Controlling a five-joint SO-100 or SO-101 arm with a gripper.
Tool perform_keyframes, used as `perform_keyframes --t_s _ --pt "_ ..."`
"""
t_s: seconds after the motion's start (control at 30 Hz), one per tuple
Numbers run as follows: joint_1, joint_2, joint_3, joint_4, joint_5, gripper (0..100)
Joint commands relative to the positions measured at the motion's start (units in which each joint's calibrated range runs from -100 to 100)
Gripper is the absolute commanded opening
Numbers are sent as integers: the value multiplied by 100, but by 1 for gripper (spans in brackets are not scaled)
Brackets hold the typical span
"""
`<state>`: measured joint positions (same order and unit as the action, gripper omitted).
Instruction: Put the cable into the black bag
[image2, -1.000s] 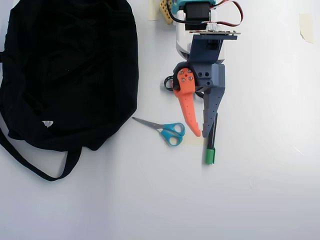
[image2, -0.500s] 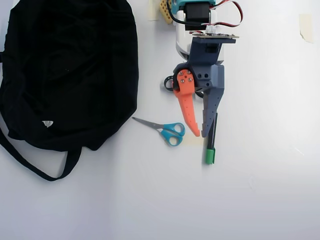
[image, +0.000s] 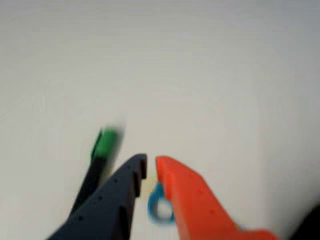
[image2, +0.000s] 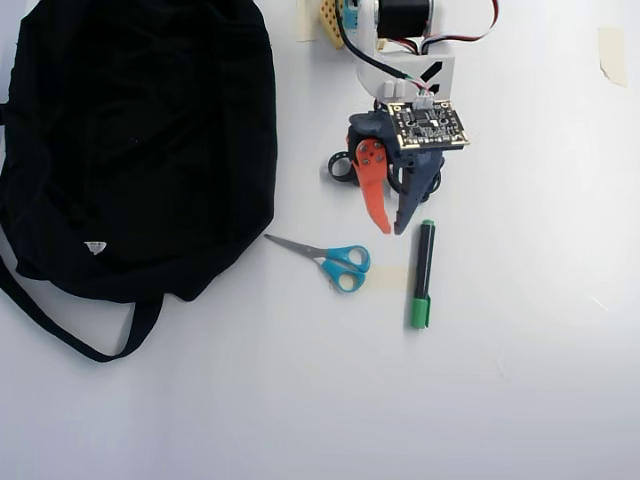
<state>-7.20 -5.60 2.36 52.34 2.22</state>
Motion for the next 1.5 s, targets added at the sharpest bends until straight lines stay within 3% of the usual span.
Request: perform_keyframes --t_s 0.0,0.27,0.63,1.1,1.47 --pt "-185 -211 -532 1166 -18 2" --pt "-477 -203 -568 2837 -28 2" --pt "-619 -203 -568 4094 250 2" --pt "-761 -203 -568 4180 1183 2" --pt "-910 -104 -460 4146 1188 2"
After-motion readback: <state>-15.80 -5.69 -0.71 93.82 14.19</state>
